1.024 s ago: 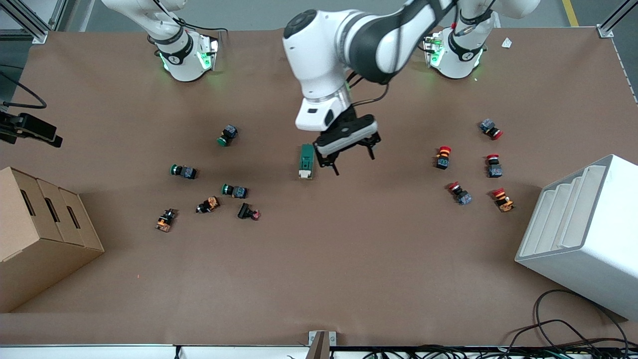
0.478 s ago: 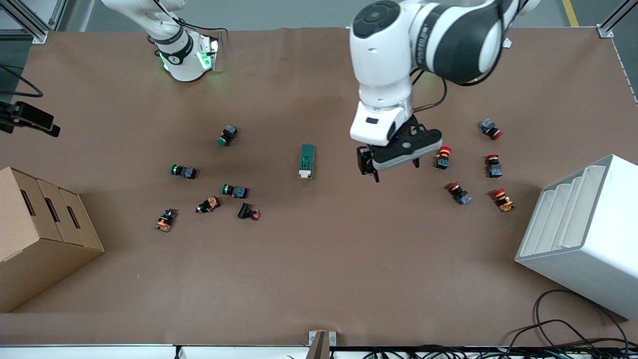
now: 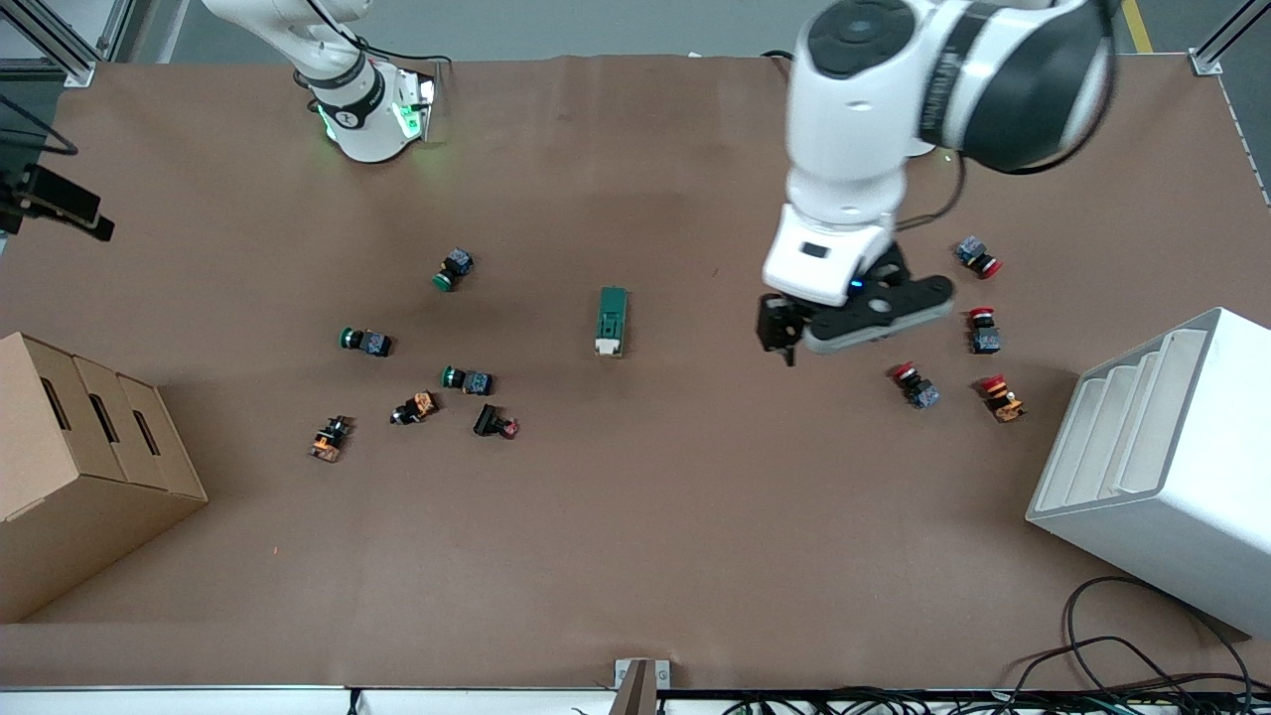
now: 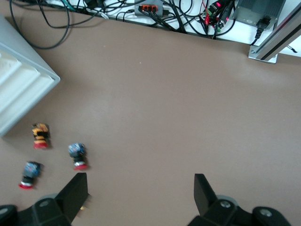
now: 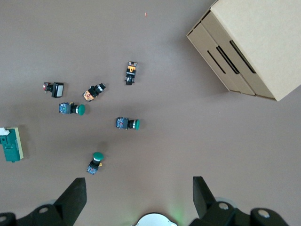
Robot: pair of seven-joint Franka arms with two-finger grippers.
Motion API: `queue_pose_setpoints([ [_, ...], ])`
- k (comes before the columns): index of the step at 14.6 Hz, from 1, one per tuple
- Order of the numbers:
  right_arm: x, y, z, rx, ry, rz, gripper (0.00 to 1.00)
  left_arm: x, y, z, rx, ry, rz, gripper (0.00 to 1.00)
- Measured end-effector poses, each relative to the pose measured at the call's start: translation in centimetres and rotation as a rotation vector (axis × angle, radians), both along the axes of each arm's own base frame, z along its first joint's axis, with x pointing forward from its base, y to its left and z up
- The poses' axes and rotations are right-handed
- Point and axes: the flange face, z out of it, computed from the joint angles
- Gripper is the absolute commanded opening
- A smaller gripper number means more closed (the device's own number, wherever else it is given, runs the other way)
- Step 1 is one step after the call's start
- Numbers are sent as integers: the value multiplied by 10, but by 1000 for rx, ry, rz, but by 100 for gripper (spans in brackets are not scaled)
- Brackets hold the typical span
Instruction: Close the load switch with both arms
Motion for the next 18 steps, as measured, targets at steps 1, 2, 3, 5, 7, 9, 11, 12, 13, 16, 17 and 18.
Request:
queue_pose_setpoints([
  [1,-7,0,4,1,-4,0,100,7,19,9,-3,9,-40,100],
  [2,-14,0,7,2,-8,0,100,12,38,19,-10,16,-89,100],
  [3,-20,0,9,3,-12,1,100,14,56,32,-22,19,-127,100],
  [5,-29,1,11,4,-28,1,100,13,94,54,-63,39,-175,100],
  [7,-35,1,11,4,-35,2,100,9,136,67,-90,64,-219,100],
  [9,-36,2,10,4,-40,3,100,3,181,73,-107,107,-233,100],
  [11,-34,3,8,4,-44,6,100,-4,220,77,-143,155,-240,100],
  [12,-34,3,8,3,-46,7,100,-9,236,77,-153,170,-246,100],
  [13,-33,4,8,3,-49,8,100,-15,247,75,-154,179,-257,100],
  [16,-32,5,7,3,-54,9,100,-34,256,71,-144,201,-306,100],
  [17,-32,5,7,2,-58,10,100,-40,257,70,-142,205,-313,100],
  [18,-31,5,7,2,-62,10,100,-46,258,70,-141,208,-314,100],
])
